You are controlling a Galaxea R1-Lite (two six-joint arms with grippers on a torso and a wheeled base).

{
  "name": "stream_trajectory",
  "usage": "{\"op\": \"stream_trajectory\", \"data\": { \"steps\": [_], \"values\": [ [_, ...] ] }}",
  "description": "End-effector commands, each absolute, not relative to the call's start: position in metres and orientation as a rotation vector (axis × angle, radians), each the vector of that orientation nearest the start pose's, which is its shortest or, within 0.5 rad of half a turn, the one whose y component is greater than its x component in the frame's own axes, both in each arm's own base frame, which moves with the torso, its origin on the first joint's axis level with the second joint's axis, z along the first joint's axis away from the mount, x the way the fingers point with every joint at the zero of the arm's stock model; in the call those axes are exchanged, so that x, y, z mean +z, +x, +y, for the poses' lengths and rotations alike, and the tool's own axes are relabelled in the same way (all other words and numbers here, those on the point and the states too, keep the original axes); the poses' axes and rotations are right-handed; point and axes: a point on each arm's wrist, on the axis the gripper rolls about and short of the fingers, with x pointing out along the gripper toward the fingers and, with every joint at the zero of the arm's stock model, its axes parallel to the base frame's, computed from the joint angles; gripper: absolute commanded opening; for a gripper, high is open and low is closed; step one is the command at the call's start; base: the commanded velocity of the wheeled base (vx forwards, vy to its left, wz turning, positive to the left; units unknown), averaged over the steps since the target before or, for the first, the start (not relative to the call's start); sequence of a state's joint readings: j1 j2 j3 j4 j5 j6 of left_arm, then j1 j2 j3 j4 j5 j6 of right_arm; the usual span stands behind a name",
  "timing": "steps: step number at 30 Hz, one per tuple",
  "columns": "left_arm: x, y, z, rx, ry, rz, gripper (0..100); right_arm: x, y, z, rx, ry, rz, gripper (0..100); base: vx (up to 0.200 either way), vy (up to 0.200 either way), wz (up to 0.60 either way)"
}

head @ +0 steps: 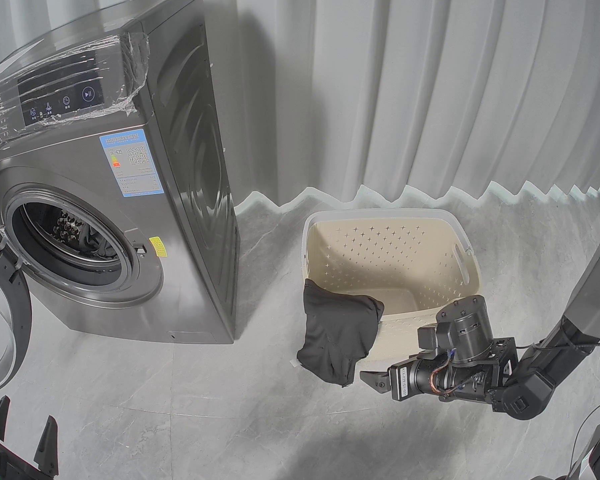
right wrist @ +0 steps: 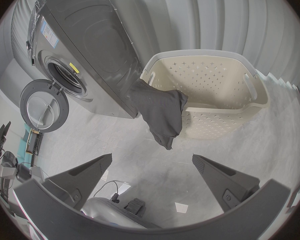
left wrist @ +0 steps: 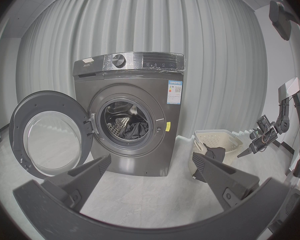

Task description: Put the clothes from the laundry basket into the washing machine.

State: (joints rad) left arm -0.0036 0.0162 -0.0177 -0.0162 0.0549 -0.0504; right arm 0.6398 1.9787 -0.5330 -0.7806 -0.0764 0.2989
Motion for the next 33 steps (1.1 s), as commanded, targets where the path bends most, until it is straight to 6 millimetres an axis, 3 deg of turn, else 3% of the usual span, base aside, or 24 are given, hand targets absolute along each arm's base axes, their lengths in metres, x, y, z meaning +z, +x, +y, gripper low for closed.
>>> {"op": "stream_trajectory", "data": {
  "steps": [1, 18, 26, 33],
  "values": [
    [0.078, -0.023, 0.001, 0.052, -0.051, -0.020, 100, 0.047, 0.240, 0.177, 0.441, 0.044, 0.703, 100, 0.000, 0.000, 0.00],
    [0.078, -0.023, 0.001, 0.052, -0.053, -0.020, 100, 0.012, 0.278, 0.198, 0.389, 0.071, 0.707, 100, 0.000, 0.000, 0.00],
    [0.078, -0.023, 0.001, 0.052, -0.053, -0.021, 100, -0.003, 0.315, 0.203, 0.351, 0.097, 0.672, 100, 0.000, 0.000, 0.00],
    [0.078, -0.023, 0.001, 0.052, -0.053, -0.021, 100, -0.009, 0.330, 0.206, 0.340, 0.105, 0.660, 100, 0.000, 0.000, 0.00]
  ]
}}
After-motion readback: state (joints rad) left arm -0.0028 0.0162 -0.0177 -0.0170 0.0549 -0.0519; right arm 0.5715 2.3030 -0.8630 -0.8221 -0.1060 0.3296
